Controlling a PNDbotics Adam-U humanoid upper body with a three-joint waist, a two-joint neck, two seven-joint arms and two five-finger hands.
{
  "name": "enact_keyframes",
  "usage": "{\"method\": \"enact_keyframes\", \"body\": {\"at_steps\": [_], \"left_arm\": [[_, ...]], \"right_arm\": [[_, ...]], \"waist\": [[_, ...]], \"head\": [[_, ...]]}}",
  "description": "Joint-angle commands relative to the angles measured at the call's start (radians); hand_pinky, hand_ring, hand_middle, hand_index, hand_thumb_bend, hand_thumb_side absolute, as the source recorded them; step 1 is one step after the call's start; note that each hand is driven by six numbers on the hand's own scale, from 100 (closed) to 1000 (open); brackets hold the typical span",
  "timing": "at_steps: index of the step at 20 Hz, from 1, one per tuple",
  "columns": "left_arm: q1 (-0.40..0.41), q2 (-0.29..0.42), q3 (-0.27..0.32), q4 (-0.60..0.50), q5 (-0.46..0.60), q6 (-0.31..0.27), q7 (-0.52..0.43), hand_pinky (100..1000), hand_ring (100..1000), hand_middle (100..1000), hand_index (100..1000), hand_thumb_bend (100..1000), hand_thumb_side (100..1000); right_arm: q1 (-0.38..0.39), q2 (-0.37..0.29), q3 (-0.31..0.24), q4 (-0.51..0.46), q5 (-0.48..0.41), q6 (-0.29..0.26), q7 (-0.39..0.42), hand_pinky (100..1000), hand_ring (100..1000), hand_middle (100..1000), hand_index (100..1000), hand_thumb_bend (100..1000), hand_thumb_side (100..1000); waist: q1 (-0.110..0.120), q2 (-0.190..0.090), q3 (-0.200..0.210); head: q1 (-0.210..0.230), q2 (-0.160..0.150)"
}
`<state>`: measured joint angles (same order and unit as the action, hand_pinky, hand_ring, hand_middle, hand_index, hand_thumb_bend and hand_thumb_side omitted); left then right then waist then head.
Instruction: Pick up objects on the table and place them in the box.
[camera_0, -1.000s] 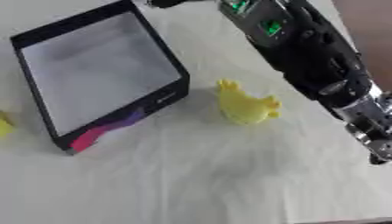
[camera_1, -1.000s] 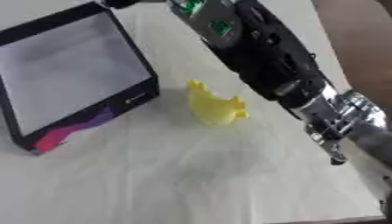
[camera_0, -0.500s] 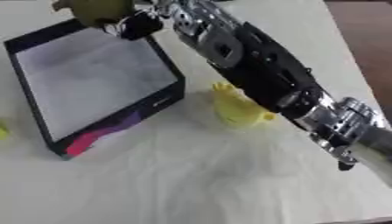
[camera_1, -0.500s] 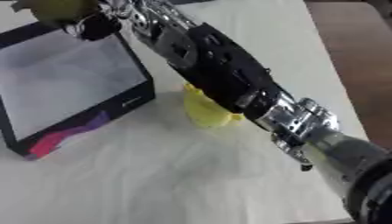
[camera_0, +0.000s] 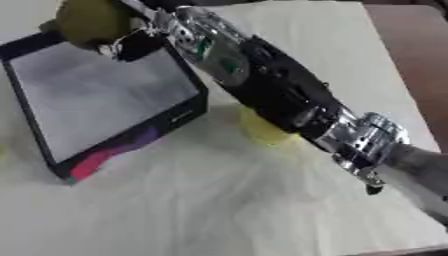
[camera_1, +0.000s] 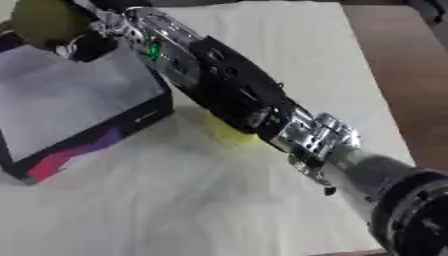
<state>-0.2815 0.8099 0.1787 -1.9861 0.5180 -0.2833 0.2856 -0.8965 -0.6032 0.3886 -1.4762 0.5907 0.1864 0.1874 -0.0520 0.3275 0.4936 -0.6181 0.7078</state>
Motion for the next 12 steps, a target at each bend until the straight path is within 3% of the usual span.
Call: {"method": "enact_keyframes", "body": {"at_steps": [1, 4, 6, 7, 12], "left_arm": [[-0.012, 0.036, 0.007, -0.014, 0.005, 0.002, -0.004, 834, 734, 752, 801, 100, 658], [-0.008, 0.032, 0.005, -0.014, 0.002, 0.009, -0.007, 834, 733, 752, 801, 100, 662], [-0.003, 0.031, 0.007, -0.014, 0.000, 0.012, -0.007, 834, 733, 752, 801, 100, 663], [-0.002, 0.030, 0.007, -0.014, -0.001, 0.012, -0.007, 834, 732, 752, 801, 100, 663], [0.004, 0.027, 0.009, -0.014, -0.004, 0.014, -0.006, 833, 731, 750, 800, 100, 669]], "right_arm": [[-0.011, -0.012, -0.001, -0.001, 0.012, -0.011, 0.005, 873, 807, 612, 721, 243, 505], [0.014, -0.008, 0.055, 0.049, 0.051, -0.050, 0.044, 877, 821, 627, 735, 247, 519], [0.015, -0.006, 0.061, 0.069, 0.076, -0.080, 0.074, 874, 839, 653, 759, 263, 531], [0.015, -0.005, 0.059, 0.075, 0.084, -0.095, 0.089, 877, 872, 681, 821, 339, 564], [0.018, -0.006, 0.044, 0.079, 0.085, -0.166, 0.166, 924, 967, 791, 902, 460, 567]], "waist": [[-0.011, -0.029, 0.006], [-0.015, -0.030, 0.009], [-0.015, -0.030, 0.007], [-0.015, -0.030, 0.006], [-0.016, -0.029, 0.002]], "head": [[-0.007, -0.010], [-0.008, -0.005], [-0.002, -0.006], [0.000, -0.007], [0.007, -0.007]]}}
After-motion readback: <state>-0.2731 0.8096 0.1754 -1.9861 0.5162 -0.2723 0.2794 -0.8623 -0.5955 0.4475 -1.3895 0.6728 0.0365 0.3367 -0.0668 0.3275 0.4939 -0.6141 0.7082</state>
